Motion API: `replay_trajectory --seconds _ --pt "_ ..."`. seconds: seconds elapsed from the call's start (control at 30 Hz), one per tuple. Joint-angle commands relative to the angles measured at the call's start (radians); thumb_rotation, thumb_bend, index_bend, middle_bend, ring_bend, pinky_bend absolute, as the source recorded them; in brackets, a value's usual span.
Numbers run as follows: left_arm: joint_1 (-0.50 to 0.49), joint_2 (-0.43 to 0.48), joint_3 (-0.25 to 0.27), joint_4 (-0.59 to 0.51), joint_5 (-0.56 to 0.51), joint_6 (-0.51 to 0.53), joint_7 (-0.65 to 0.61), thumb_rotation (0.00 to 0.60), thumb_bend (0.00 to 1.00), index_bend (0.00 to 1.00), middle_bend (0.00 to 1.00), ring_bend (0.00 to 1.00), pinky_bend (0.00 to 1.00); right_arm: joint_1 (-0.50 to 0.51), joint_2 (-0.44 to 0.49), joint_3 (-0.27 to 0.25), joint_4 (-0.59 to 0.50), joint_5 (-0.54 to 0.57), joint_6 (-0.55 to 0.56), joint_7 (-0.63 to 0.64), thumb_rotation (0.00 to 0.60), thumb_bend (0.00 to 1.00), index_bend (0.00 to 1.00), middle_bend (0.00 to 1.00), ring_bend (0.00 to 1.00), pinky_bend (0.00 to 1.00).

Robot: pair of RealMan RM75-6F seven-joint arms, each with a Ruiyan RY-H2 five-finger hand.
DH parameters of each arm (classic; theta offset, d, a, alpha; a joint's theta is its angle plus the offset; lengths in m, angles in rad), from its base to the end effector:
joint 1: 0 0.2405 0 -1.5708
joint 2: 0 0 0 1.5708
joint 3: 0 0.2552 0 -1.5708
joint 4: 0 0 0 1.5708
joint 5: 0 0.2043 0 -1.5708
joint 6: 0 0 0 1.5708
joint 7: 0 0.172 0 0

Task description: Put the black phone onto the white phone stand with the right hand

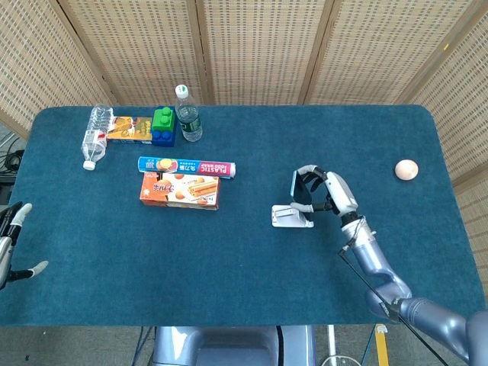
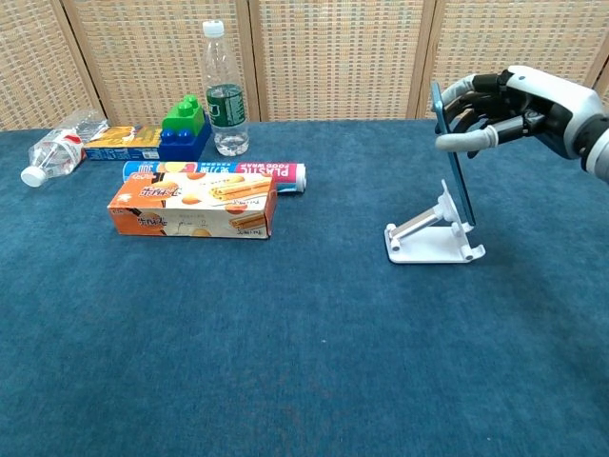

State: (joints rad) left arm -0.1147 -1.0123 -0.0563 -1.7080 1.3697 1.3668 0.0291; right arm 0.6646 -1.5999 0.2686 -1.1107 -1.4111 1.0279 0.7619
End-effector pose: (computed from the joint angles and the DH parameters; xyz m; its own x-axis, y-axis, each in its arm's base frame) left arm -0.3172 0.2161 0.1795 0.4092 0.1033 0.9066 0.9045 0.0847 -0.4179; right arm -0.1873 -0.4099 0.0241 -0.3176 -0.2683 0.9095 -0.9009 -0.2138 -0.3777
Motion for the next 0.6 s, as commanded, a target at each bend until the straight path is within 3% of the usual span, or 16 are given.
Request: replay_trajectory --seconds 0.03,0.6 --pt "0.000 0.000 0.000 -0.001 0.000 0.001 0.001 0.600 0.00 0.00 0.00 0.00 0.00 -0.001 -0.022 -0.017 0.022 -0.024 0.028 -0.008 0.600 0.31 0.47 0.53 0.51 0.49" --pt "-0.001 0.000 0.001 0.004 0.000 0.001 -0.005 0.600 0.00 0.00 0.00 0.00 0.00 0.009 -0.088 -0.049 0.118 -0.038 0.049 -0.004 0.600 0.31 0.47 0.53 0.51 0.49"
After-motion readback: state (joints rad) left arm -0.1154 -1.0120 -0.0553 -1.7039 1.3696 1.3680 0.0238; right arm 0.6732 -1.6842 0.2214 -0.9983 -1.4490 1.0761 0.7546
